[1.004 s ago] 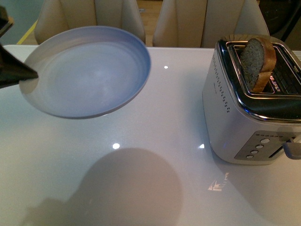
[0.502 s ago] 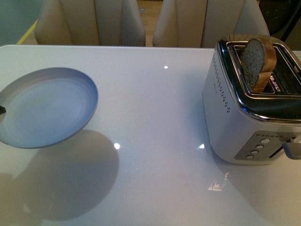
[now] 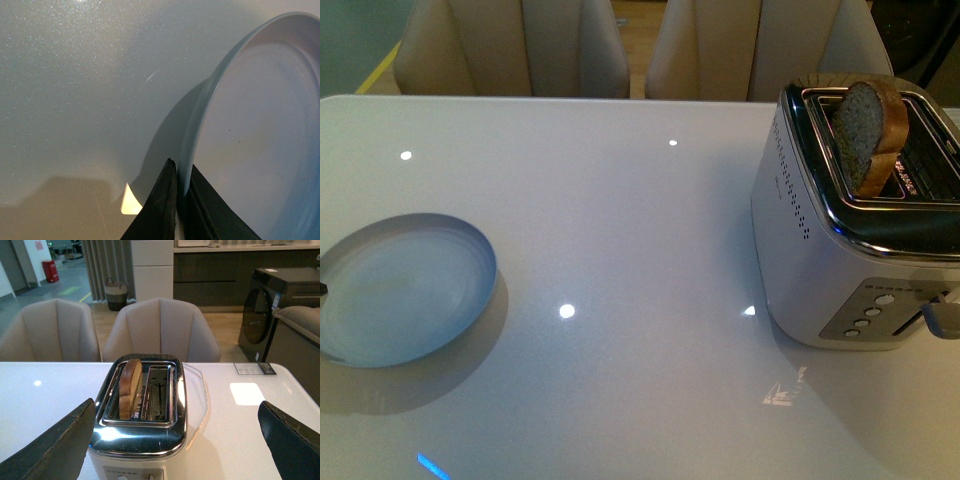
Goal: Left arm holds plate, right arm toasts bread
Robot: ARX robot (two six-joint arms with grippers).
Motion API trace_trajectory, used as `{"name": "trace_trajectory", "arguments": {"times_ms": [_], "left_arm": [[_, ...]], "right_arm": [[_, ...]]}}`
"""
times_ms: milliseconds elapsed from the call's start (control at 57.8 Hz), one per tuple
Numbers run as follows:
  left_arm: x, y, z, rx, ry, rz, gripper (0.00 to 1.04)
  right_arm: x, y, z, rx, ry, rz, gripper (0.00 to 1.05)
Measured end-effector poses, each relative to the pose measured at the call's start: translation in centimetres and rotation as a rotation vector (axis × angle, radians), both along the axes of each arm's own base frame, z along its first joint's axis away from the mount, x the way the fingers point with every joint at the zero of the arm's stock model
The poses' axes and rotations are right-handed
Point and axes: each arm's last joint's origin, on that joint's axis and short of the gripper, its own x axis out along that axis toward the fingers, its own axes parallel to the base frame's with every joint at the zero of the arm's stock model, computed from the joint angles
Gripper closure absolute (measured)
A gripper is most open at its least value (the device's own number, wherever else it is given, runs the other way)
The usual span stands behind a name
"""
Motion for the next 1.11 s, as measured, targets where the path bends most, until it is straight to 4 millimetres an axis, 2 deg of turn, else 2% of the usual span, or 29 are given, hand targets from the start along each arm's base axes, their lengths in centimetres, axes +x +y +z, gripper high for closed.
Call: {"name": "trace_trajectory", "arguments": {"times_ms": [363,987,1021,1108], "left_arm": [[0.7,1.1,-1.6,-0.002,-0.007,-0.007,1.02],[1.0,1.2,-1.7,0.0,0.003,-0.006,1.01],[1.0,1.2,-1.7,0.0,0.003,-0.006,0.99],[1.0,1.2,-1.7,0.002,0.006,-0.005,0.85]], "right_arm": [[0.0,0.0,0.0,0.0,0.0,-0.001,0.09],[0.0,0.0,0.0,0.0,0.0,0.0,0.09],[0.0,0.0,0.0,0.0,0.0,0.0,0.09],[0.0,0.0,0.0,0.0,0.0,0.0,0.09]]}}
